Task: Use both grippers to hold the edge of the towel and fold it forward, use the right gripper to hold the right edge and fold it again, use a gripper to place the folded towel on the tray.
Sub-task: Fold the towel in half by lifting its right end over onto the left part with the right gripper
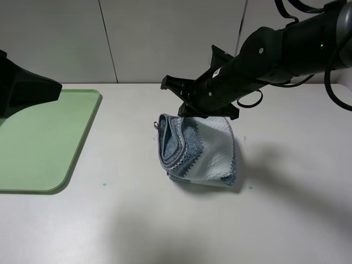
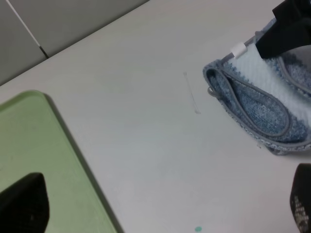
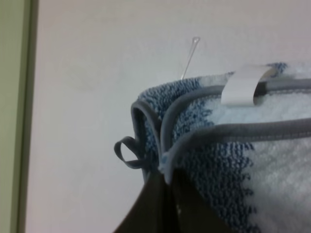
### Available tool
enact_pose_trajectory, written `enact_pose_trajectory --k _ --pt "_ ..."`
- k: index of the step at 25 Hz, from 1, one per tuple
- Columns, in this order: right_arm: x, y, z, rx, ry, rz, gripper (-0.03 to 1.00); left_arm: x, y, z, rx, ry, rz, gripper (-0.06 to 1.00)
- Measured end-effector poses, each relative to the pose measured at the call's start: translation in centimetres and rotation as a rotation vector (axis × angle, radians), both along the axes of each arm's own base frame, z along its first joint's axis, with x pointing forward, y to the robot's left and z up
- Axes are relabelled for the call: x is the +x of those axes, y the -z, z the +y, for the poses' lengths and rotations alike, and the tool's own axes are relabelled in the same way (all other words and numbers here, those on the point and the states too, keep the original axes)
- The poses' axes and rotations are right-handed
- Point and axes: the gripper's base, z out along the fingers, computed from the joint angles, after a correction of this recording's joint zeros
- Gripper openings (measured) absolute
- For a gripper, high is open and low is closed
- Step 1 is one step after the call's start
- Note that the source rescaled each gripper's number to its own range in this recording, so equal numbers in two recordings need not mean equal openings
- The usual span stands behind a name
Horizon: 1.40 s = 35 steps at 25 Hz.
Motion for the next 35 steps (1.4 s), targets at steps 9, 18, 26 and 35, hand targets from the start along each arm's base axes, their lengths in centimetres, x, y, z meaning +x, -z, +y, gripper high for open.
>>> enact_pose_trajectory --k 9,18,26,35 --pt "-0.07 -0.14 0.58 0.007 -0.012 -0.045 0.29 0.00 0.00 0.00 0.000 0.000 0.000 1.00" --pt "-0.07 -0.15 0.60 -0.008 -0.037 -0.061 0.98 0.00 0.00 0.00 0.000 0.000 0.000 1.00" --pt "-0.05 -0.16 0.60 -0.004 -0.031 -0.060 1.00 0.00 0.00 0.00 0.000 0.000 0.000 1.00" --pt "-0.12 -0.69 0.52 -0.013 -0.053 -0.088 1.00 0.00 0.00 0.00 0.000 0.000 0.000 1.00"
